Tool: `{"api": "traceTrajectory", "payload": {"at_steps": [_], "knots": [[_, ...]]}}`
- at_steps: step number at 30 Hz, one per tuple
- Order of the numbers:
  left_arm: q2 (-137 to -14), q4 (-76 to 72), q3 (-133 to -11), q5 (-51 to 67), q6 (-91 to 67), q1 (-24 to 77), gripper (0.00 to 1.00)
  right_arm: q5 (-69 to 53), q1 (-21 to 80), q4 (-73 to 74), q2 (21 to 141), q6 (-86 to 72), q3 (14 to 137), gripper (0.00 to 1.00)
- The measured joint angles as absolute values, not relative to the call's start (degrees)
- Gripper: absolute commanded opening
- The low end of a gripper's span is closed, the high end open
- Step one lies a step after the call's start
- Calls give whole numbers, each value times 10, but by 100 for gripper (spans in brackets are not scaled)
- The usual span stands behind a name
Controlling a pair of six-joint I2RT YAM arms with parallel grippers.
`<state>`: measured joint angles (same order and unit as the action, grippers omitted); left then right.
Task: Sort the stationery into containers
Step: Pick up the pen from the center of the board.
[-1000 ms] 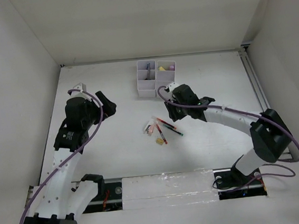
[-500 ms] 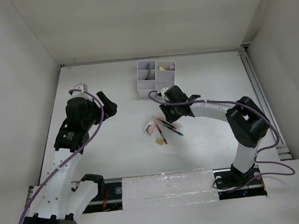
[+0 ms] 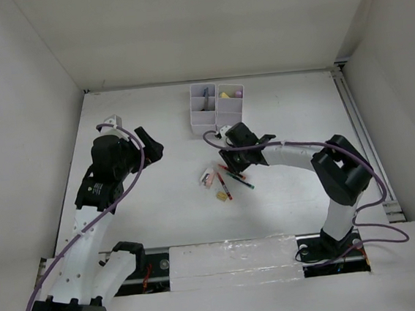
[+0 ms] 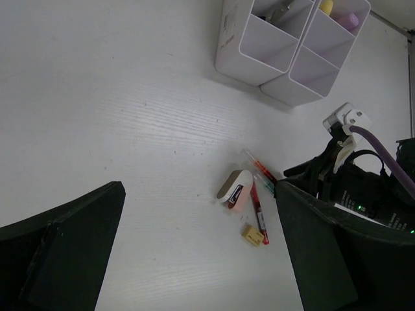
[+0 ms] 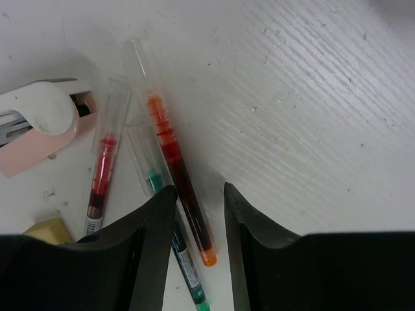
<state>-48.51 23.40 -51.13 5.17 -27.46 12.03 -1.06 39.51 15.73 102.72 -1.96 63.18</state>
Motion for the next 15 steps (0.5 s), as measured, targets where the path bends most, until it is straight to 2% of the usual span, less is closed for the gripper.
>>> {"api": "traceTrajectory", "payload": {"at_steps": [11, 13, 15], "knots": [[-485, 234, -511, 58, -275, 123, 100, 15, 403, 158, 1028, -26, 619, 42], [-485, 234, -511, 58, -275, 126, 100, 22, 406, 158, 1028, -28, 619, 29], [-485, 234, -511, 58, -275, 128, 100, 26, 407, 158, 1028, -31, 619, 24]]}}
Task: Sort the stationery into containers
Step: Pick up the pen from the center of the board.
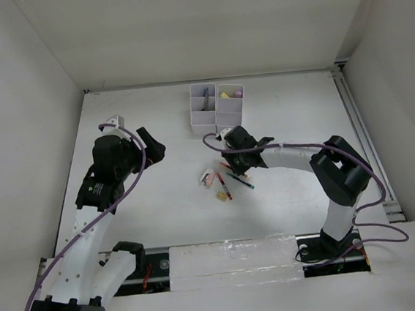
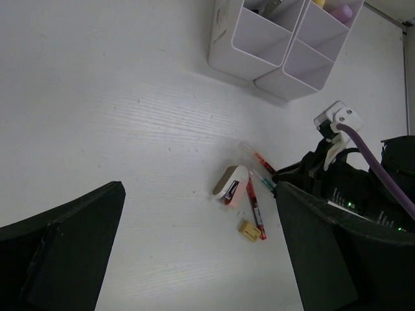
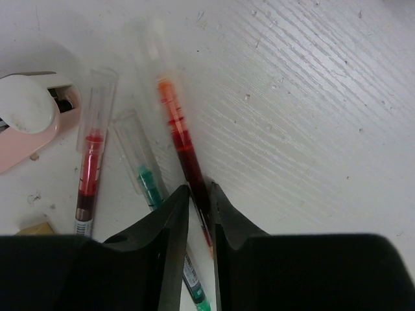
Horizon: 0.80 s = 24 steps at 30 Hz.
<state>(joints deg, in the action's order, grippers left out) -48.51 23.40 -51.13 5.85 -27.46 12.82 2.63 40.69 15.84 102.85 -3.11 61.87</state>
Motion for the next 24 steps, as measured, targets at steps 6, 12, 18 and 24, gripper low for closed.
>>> {"api": "traceTrajectory", "payload": {"at_steps": [6, 12, 18, 24], "knots": [[-486, 234, -511, 58, -275, 131, 100, 32, 408, 158, 1029, -46, 618, 0], [-486, 234, -511, 59, -275, 131, 100, 48, 409, 156, 1032, -60, 620, 0], [-498, 185, -494, 137, -286, 131, 100, 78, 407, 169, 1018, -81, 616, 0], [-543, 76, -427, 264, -336, 138, 100, 81, 403, 183, 907, -93, 609, 0]]}}
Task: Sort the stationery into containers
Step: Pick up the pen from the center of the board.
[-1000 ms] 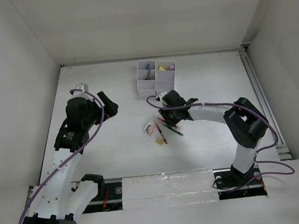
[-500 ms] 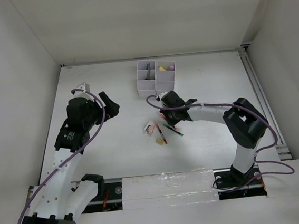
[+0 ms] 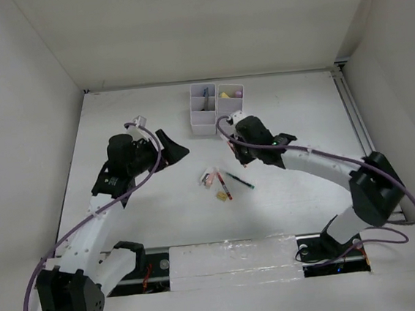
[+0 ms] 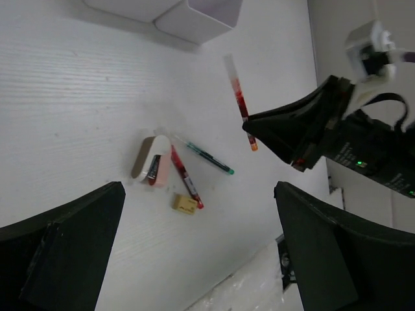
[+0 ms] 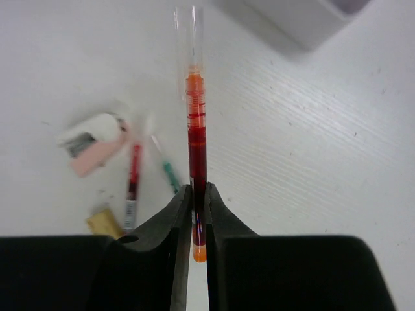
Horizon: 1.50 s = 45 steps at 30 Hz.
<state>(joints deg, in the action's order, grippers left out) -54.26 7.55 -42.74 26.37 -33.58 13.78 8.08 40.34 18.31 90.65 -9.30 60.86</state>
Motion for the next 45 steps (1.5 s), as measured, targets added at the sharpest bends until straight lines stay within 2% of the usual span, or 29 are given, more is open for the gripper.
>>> {"api": "traceTrajectory", "payload": {"at_steps": [4, 8, 11, 16, 20, 24, 25, 29, 37, 38, 40, 41, 44, 45], "knots": [[-580, 9, -423, 293, -369, 170, 100, 36, 410, 129, 792, -117, 580, 0], [-619, -43, -430, 279, -393, 246, 100, -11, 423, 76, 715, -148, 556, 0], [-651, -67, -444, 265, -410, 293, 100, -32, 442, 53, 700, -164, 555, 0], [-657, -110, -446, 236, -434, 302, 100, -50, 459, 51, 690, -178, 552, 0], [-657, -146, -446, 226, -443, 300, 94, -51, 462, 50, 682, -183, 550, 0], [-657, -163, -446, 224, -447, 300, 79, -60, 462, 43, 681, -187, 545, 0], [-657, -167, -446, 224, -448, 300, 69, -63, 462, 43, 681, -188, 545, 0], [-659, -187, -446, 231, -454, 300, 42, -68, 462, 35, 682, -191, 544, 0], [-685, -224, -446, 258, -466, 300, 5, -82, 462, 25, 699, -195, 544, 0], [-690, -228, -447, 262, -468, 300, 0, -82, 462, 25, 701, -195, 544, 0], [-698, -234, -450, 267, -469, 300, 0, -82, 462, 25, 704, -195, 544, 0], [-702, -234, -454, 269, -468, 300, 0, -79, 462, 25, 705, -196, 544, 19], [-720, -230, -474, 266, -453, 301, 0, -70, 462, 20, 703, -201, 543, 100], [-727, -225, -483, 259, -445, 304, 0, -65, 463, 17, 700, -201, 540, 100]]}}
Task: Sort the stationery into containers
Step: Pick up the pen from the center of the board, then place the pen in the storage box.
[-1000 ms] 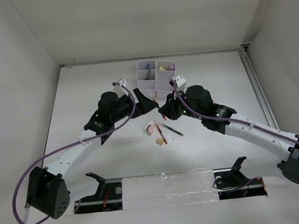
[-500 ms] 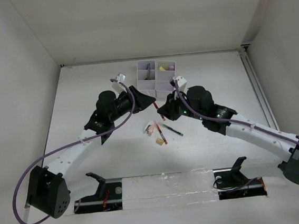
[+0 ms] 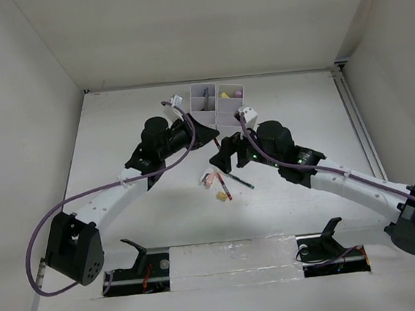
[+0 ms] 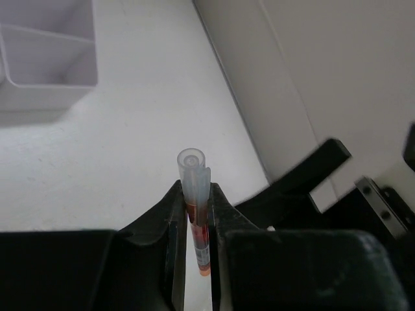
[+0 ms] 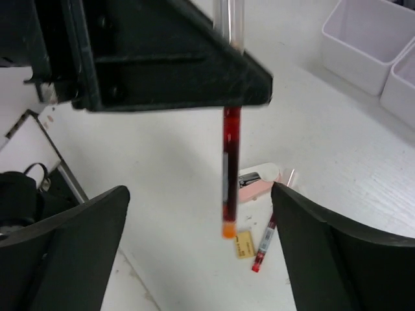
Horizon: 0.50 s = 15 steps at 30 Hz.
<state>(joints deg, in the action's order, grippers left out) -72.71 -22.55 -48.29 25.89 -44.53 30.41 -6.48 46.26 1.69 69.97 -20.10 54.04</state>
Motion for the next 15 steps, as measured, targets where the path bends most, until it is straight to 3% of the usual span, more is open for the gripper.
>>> {"api": "traceTrajectory", "payload": {"at_steps": [6, 15], "knots": [[-813, -178, -609, 140, -358, 349, 0, 45, 466, 55, 634, -218, 512, 100], [-1030, -173, -846, -19, -251, 362, 0, 157, 461, 132, 441, -238, 465, 100]]}}
